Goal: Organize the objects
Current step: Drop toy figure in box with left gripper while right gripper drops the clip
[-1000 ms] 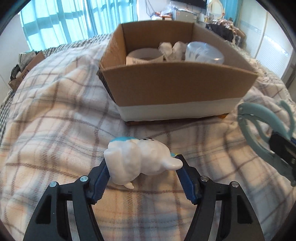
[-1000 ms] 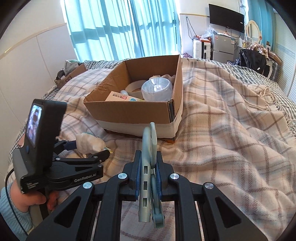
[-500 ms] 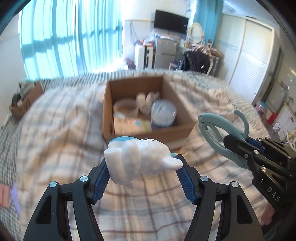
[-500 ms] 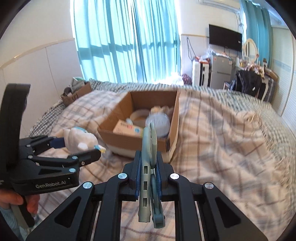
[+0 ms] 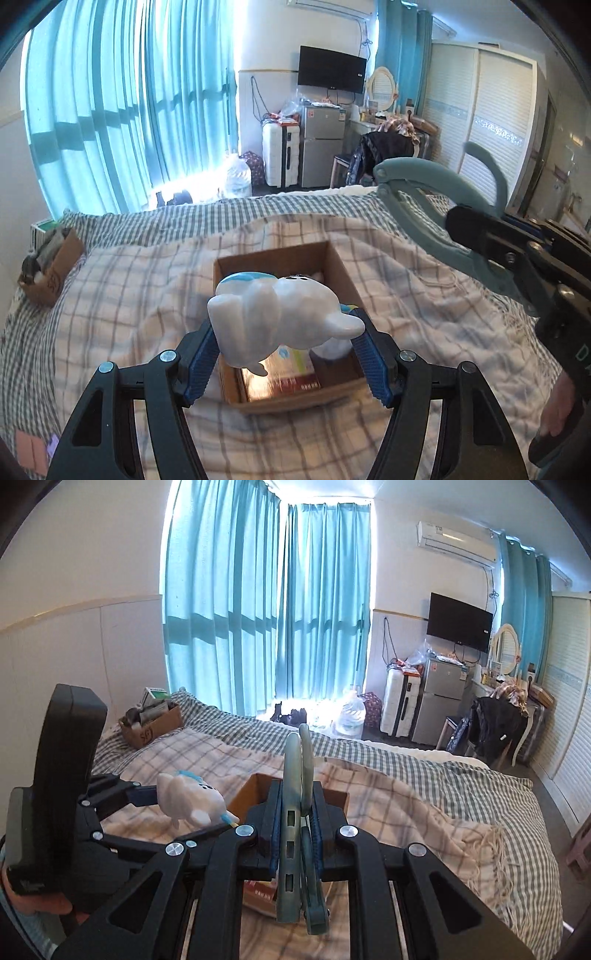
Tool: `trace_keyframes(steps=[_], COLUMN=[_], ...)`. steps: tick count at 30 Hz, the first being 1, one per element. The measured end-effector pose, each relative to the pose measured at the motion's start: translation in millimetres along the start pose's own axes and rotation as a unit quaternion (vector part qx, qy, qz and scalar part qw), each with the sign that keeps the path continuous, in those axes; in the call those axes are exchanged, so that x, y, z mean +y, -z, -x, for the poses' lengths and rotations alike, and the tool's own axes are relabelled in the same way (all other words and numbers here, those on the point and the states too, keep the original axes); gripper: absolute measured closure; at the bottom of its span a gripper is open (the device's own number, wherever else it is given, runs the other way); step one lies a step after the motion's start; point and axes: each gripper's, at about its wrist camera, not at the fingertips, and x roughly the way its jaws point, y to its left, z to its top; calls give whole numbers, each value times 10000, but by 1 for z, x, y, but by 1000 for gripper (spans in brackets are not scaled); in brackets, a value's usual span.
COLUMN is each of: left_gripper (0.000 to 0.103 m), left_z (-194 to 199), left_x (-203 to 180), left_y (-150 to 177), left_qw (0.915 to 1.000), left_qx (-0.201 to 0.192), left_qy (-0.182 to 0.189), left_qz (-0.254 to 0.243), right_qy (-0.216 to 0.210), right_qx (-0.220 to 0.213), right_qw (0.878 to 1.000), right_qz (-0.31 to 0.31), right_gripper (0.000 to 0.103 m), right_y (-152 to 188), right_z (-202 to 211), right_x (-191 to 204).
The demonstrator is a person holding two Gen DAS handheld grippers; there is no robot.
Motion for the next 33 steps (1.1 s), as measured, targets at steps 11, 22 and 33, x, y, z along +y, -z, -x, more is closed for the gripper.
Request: trace_keyframes(steps=[11,22,33], left_gripper=[33,33,12], left_z=[-95,-166,-174], left_x=[25,33,35], left_y=[-13,13,21], left_qw=[9991,9957,9941], left_qx=[350,851,903], left_qy=[68,193,365], left_qz=[233,298,481], right_qy=[-98,-302,-419], right_qx=[679,1478,1416], right_qw=[9976,9885,9875], right_qz=[-106,-87,-554], right_gripper=[90,90,61], right_y=[-3,44,48], right_z=[-131,-218,-218], right_x=[-25,-38,-53])
